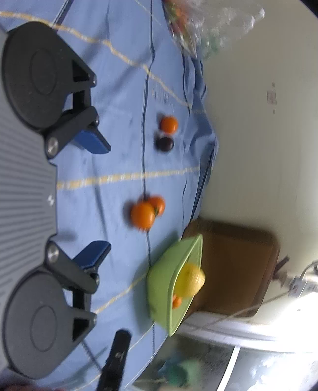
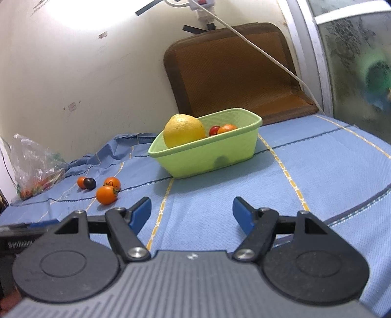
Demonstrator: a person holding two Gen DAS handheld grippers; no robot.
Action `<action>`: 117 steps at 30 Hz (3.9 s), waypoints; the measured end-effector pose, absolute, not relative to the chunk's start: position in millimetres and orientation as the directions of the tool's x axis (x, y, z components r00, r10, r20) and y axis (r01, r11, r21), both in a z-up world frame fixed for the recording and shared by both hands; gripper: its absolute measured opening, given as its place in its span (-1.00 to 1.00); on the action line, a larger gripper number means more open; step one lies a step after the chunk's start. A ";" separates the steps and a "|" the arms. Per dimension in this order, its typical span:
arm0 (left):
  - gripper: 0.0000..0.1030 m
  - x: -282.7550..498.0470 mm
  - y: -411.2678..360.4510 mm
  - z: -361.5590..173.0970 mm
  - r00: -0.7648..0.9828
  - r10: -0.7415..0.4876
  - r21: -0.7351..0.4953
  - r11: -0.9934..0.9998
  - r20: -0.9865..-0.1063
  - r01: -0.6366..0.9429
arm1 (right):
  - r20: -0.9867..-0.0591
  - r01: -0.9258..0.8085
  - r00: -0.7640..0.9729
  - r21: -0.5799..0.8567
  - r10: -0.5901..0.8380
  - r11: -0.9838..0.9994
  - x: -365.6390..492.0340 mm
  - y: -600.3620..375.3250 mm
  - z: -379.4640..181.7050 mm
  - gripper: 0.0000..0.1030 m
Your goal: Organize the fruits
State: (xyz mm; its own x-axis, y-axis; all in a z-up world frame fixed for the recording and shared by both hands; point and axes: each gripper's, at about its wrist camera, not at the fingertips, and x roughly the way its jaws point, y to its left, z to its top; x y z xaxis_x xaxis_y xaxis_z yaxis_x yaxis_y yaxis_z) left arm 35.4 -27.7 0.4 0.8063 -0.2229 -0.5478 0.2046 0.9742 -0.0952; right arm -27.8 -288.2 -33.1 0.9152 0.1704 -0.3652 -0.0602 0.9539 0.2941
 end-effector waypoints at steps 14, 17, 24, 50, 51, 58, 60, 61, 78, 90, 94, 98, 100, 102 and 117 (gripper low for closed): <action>0.35 73.0 -47.3 11.9 0.800 -0.277 -0.023 0.949 -0.533 0.313 | -0.364 -0.245 0.870 0.263 0.331 0.933 6.8 -250.1 -11.1 0.13; 0.26 86.5 -30.2 18.5 0.806 -0.269 -0.057 0.958 -0.527 0.283 | -0.375 -0.272 0.855 0.262 0.358 0.926 17.9 -241.5 -7.6 0.01; -0.12 144.9 44.8 25.2 0.754 -0.314 -0.284 0.943 -0.578 0.175 | -0.397 -0.345 0.823 0.220 0.407 0.913 36.0 -218.2 -9.7 0.01; -0.49 111.3 20.2 8.0 0.662 -0.421 -0.385 0.898 -0.620 0.211 | -0.476 -0.445 0.755 0.134 0.451 0.886 33.3 -193.3 -17.4 -0.16; -0.49 105.2 17.4 9.4 0.657 -0.434 -0.392 0.893 -0.617 0.222 | -0.469 -0.438 0.762 0.134 0.446 0.889 27.4 -198.0 -16.6 -0.16; -0.49 91.8 -29.1 33.7 0.614 -0.533 -0.411 0.844 -0.582 0.343 | -0.379 -0.347 0.852 0.110 0.362 0.932 -2.3 -234.3 -10.2 -0.16; -0.49 94.4 -47.5 42.2 0.598 -0.559 -0.412 0.829 -0.575 0.378 | -0.355 -0.318 0.872 0.111 0.336 0.942 -4.7 -247.1 -8.4 -0.16; -0.49 98.3 -59.9 48.2 0.593 -0.569 -0.404 0.822 -0.570 0.400 | -0.343 -0.302 0.883 0.108 0.321 0.947 -5.0 -254.2 -6.6 -0.16; -0.46 231.2 -150.9 74.9 0.577 -0.591 -0.430 0.806 -0.563 0.407 | -0.301 -0.140 0.940 0.080 0.158 0.987 75.9 -329.3 0.1 -0.13; -0.28 249.9 -168.7 56.6 0.574 -0.553 -0.411 0.833 -0.603 0.371 | -0.252 -0.138 0.955 0.090 0.156 0.986 69.5 -335.6 -4.9 0.21; -0.28 217.2 -142.1 70.5 0.621 -0.567 -0.434 0.821 -0.542 0.371 | -0.222 -0.112 0.966 0.099 0.131 0.989 63.2 -338.5 -4.4 0.21; -0.17 171.7 -107.2 72.6 0.665 -0.545 -0.415 0.834 -0.511 0.364 | -0.184 -0.087 0.977 0.101 0.105 0.991 58.9 -341.2 -3.9 0.21; -0.16 147.4 -90.5 66.9 0.683 -0.520 -0.390 0.850 -0.513 0.354 | -0.164 -0.080 0.982 0.105 0.097 0.991 55.2 -342.2 -3.2 0.21; -0.16 123.1 -69.9 57.8 0.702 -0.485 -0.356 0.872 -0.522 0.337 | -0.149 -0.078 0.984 0.116 0.095 0.990 51.3 -343.3 -2.6 0.21; -0.14 87.5 55.6 5.5 0.793 -0.169 -0.204 0.977 -0.585 0.058 | -0.252 -0.326 0.892 0.214 0.375 0.921 8.0 -258.9 -7.1 0.20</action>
